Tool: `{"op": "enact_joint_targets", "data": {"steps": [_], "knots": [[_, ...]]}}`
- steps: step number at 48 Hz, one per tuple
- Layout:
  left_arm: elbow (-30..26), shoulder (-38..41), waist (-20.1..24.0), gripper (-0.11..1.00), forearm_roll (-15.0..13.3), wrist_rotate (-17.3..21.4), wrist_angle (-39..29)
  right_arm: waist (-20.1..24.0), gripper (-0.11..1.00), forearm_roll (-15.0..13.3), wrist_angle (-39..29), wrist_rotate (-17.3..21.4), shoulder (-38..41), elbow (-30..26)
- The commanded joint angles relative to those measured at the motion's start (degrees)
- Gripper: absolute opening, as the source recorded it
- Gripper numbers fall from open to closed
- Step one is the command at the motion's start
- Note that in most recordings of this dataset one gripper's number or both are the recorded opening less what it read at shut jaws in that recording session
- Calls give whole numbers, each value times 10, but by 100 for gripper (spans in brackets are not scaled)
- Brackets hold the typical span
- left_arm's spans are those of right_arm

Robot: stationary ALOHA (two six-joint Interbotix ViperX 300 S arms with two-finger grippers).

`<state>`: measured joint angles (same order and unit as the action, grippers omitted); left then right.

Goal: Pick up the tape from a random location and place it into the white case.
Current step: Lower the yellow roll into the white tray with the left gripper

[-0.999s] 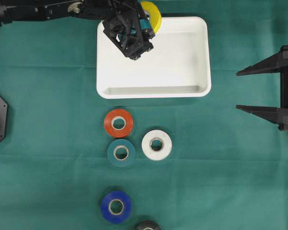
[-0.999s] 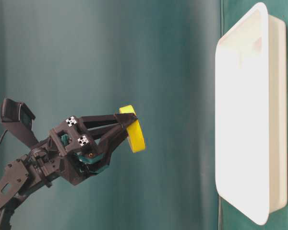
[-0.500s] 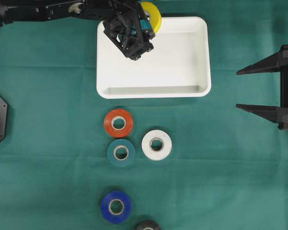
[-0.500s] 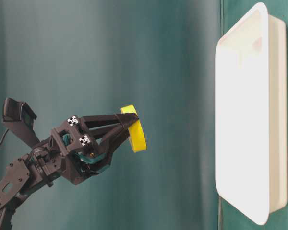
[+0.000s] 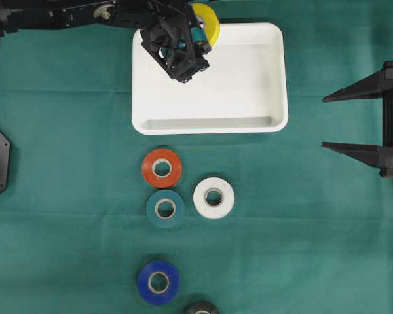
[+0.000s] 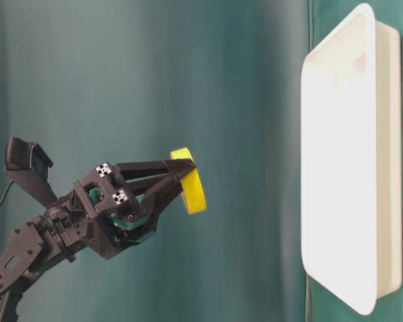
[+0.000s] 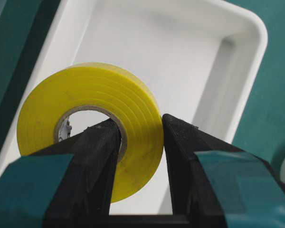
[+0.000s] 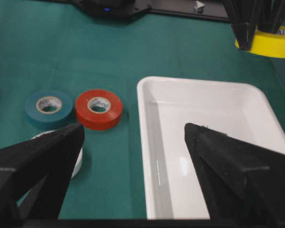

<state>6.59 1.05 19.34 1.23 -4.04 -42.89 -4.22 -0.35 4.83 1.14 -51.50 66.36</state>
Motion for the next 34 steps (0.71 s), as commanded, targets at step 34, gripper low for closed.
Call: {"op": "enact_joint_targets", "data": {"steps": [34], "knots": [[7, 15, 1, 24, -2, -1, 28, -2, 91, 0, 3, 0, 4, -8]]}}
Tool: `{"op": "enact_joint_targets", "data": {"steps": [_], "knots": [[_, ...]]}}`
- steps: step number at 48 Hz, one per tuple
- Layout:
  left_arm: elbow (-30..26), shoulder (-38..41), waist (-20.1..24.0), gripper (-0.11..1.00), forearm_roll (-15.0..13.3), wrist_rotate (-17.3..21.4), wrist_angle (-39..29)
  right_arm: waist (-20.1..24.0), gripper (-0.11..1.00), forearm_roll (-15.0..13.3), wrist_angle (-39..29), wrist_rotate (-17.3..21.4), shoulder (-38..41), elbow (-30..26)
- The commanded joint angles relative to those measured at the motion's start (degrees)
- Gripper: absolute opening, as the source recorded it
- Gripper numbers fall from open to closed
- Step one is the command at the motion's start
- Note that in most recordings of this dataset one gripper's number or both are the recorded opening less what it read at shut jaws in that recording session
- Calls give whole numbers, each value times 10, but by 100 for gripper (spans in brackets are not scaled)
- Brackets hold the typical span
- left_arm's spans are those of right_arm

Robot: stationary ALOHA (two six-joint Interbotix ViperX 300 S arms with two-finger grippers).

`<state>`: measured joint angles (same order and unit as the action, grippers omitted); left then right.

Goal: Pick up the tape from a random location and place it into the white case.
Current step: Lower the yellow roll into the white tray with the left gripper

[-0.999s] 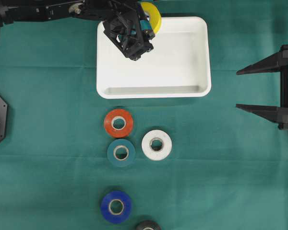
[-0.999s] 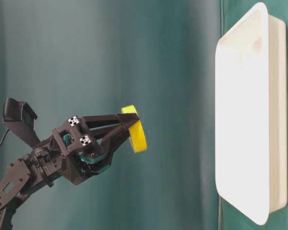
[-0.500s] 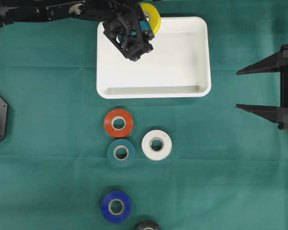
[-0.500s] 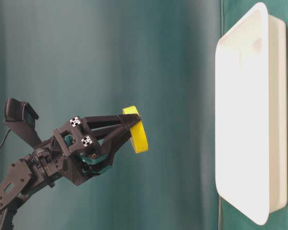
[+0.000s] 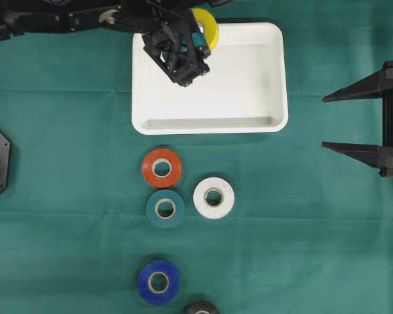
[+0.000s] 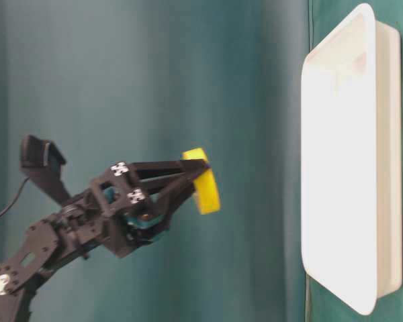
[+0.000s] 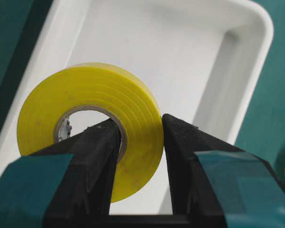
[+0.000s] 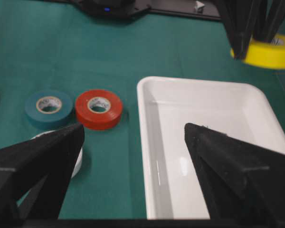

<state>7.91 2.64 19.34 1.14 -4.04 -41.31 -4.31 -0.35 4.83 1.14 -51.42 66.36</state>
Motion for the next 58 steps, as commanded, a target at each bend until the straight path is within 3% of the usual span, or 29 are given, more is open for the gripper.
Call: {"op": "enact_joint_targets", "data": {"steps": [1, 24, 58], "knots": [[-4, 4, 1, 24, -1, -1, 17, -1, 91, -1, 3, 0, 4, -8], [36, 70, 0, 24, -2, -3, 112, -6, 91, 0, 5, 0, 16, -6], [33, 148, 9, 24, -3, -2, 145, -9, 91, 0, 5, 0, 18, -5]]}}
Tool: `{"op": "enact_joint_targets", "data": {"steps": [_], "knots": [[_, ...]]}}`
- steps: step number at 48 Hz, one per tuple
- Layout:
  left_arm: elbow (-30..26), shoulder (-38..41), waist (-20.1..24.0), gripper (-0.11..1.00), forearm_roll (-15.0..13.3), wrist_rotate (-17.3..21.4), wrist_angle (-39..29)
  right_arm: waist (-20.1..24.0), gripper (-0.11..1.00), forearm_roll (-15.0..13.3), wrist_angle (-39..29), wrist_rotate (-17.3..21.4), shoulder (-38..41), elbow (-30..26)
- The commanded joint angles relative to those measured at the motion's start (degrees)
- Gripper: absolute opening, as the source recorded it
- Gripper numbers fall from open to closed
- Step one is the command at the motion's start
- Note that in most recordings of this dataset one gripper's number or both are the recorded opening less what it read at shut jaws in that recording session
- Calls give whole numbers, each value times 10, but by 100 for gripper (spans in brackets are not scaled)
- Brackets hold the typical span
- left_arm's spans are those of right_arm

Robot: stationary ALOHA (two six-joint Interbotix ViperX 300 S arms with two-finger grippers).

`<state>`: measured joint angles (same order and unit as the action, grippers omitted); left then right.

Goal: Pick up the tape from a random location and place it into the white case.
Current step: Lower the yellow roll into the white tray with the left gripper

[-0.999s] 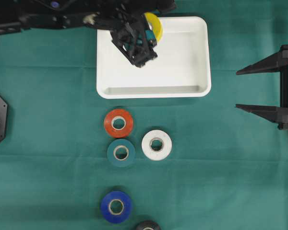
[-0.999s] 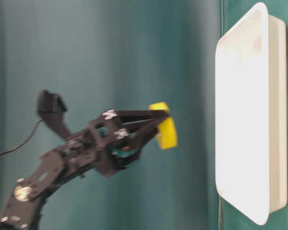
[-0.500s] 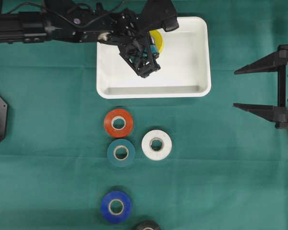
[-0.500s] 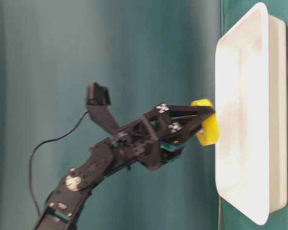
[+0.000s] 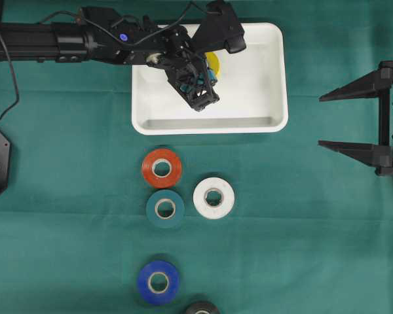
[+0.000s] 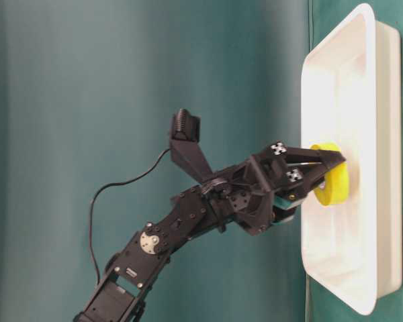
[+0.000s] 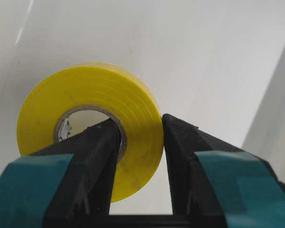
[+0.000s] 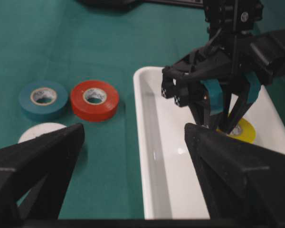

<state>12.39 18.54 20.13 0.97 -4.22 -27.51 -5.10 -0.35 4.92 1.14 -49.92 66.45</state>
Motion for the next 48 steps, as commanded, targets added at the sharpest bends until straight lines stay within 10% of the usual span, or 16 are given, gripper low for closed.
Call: {"op": "enact_joint_targets", "data": {"steps": [1, 19, 33, 48], "knots": [[-11, -11, 1, 24, -1, 0, 7, -1, 91, 0, 4, 0, 3, -6], [-13, -11, 1, 24, -4, -1, -11, -1, 91, 0, 4, 0, 4, -7], [-13, -14, 1, 95, -3, 4, -4, -1, 91, 0, 3, 0, 3, -8], [-13, -35, 0, 94, -3, 3, -9, -2, 91, 0, 2, 1, 3, -8]]}}
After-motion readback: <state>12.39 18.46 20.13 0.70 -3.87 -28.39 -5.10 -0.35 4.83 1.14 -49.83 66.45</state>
